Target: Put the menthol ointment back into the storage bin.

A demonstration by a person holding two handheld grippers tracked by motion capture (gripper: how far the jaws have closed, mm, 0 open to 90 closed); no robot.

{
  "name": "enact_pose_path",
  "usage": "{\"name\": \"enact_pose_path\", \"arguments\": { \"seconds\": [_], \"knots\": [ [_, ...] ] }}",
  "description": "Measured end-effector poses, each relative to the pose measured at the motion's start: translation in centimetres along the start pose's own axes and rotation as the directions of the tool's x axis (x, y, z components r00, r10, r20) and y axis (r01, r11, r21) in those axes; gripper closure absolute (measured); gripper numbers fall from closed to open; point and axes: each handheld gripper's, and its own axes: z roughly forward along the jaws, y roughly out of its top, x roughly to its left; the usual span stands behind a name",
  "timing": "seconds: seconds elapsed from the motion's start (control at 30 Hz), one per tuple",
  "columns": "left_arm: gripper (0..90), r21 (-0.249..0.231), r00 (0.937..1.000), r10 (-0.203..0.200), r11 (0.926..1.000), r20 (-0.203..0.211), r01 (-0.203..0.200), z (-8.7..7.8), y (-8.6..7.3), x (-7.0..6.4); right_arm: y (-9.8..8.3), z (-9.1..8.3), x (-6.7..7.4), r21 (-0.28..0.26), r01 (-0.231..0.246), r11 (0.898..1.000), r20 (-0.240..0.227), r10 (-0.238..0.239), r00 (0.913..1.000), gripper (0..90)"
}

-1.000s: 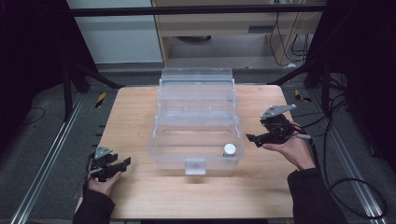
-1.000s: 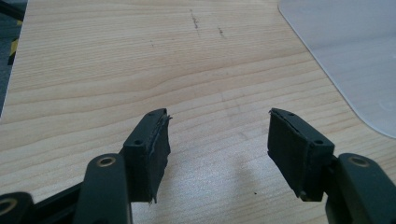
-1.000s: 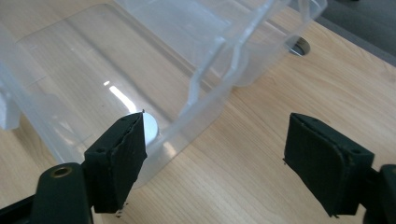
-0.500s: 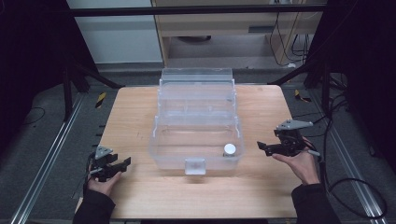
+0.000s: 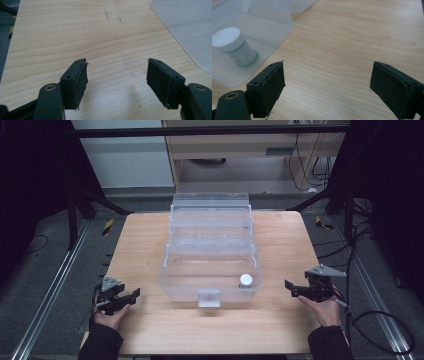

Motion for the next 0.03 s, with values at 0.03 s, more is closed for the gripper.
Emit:
{"name": "enact_pose_path", "arguments": {
  "seconds": [0.03],
  "knots": [
    [31.8,0.000,1.0000,0.000,1.0000,0.000,0.000,0.00,0.00,0.00,0.00,0.00,0.00,0.000,0.000,1.000,0.000,0.000,1.0000,12.2]
  ]
}}
